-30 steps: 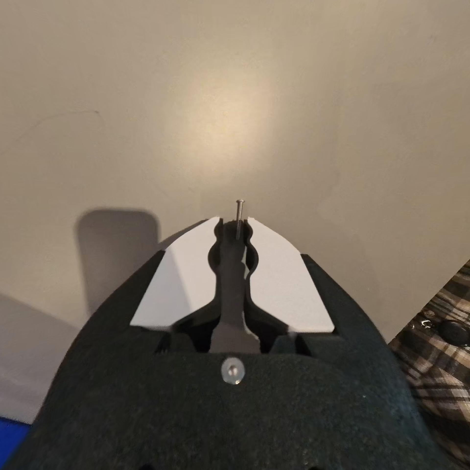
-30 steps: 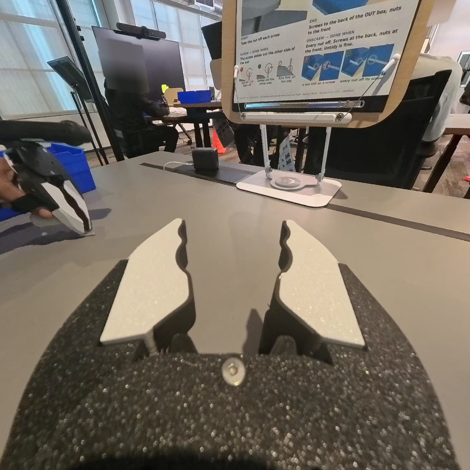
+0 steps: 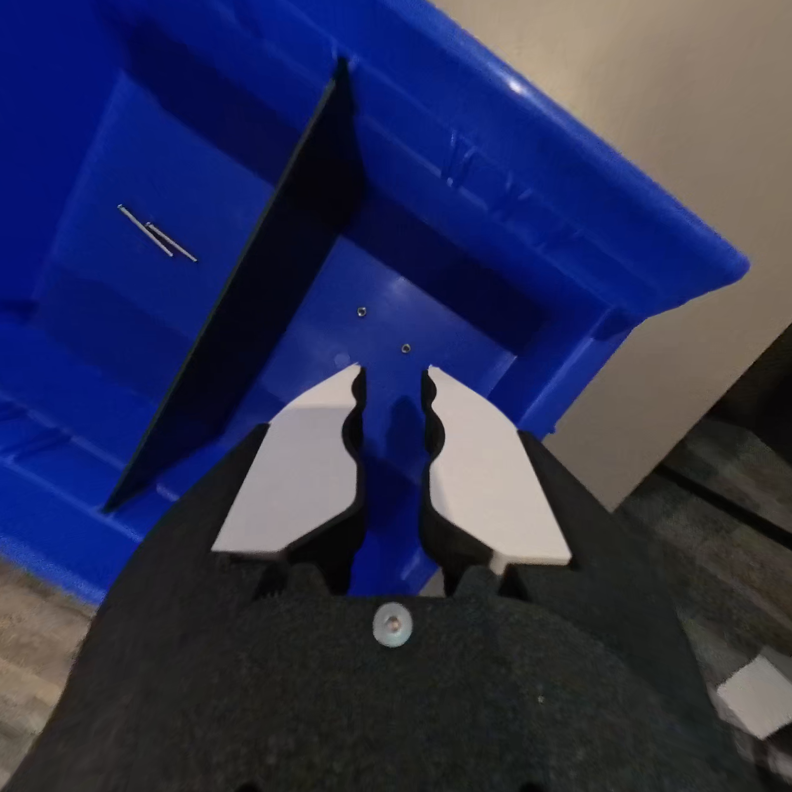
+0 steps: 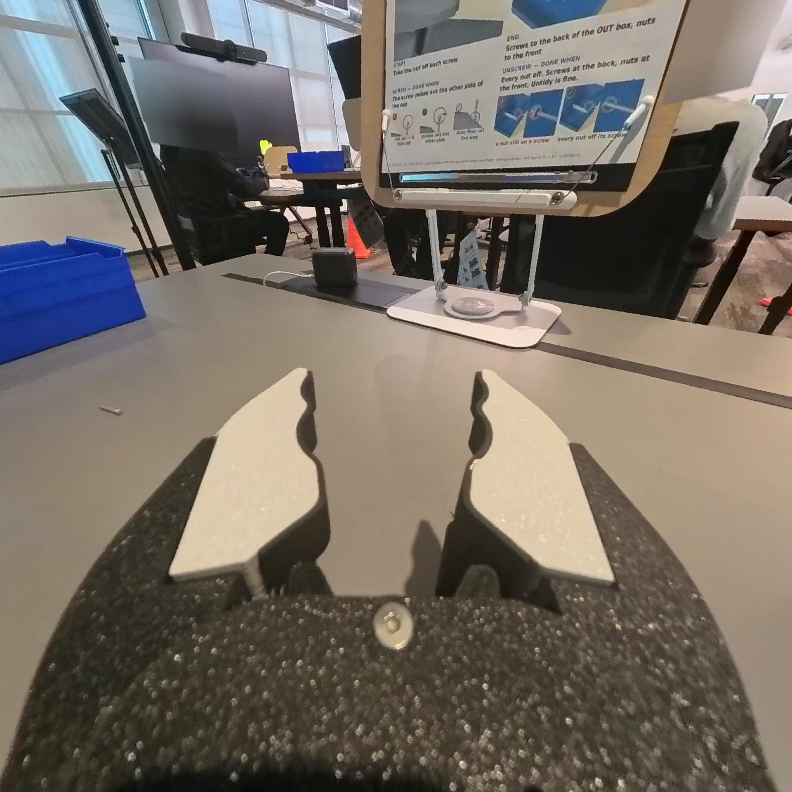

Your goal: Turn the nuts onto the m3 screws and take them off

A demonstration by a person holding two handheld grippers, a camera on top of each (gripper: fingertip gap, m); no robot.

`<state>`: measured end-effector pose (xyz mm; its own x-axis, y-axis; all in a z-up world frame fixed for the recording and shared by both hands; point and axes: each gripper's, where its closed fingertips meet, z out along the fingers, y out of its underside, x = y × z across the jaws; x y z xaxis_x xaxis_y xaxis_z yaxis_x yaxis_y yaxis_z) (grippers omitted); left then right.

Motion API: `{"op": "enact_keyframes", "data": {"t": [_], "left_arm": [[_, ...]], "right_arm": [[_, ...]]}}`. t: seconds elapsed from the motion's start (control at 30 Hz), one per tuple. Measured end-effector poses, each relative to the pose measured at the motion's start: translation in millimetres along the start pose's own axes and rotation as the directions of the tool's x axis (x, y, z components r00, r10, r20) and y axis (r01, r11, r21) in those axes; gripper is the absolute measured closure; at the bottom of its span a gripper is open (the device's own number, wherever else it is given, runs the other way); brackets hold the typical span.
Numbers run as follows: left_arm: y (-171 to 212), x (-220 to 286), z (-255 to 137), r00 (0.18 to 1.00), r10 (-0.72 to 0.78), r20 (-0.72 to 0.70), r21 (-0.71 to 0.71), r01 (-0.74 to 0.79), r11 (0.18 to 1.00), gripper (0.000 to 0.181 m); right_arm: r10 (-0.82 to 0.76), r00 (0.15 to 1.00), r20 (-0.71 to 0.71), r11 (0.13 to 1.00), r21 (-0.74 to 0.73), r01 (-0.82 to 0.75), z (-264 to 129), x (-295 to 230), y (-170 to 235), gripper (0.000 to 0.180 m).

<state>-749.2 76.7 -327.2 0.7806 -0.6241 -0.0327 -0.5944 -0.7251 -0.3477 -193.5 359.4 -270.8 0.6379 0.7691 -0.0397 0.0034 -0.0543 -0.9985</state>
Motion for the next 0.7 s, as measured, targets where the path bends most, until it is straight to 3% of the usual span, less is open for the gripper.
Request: {"op": "enact_keyframes", "data": {"t": [0.27, 0.7], "left_arm": [[11.6, 4.2, 37.6, 0.988, 0.147, -0.053, -0.070, -0.151, 0.986, 0.158], [15.6, 8.5, 55.9, 0.981, 0.153, -0.118, -0.111, -0.166, 0.980, 0.160]], "right_arm": [[-0.004, 1.000, -0.010, 1.000, -0.010, 0.004, 0.5, 2.3, 3.7, 0.110], [-0.004, 1.000, -0.012, 1.000, -0.019, 0.004, 1.1, 4.2, 5.7, 0.110]]}}
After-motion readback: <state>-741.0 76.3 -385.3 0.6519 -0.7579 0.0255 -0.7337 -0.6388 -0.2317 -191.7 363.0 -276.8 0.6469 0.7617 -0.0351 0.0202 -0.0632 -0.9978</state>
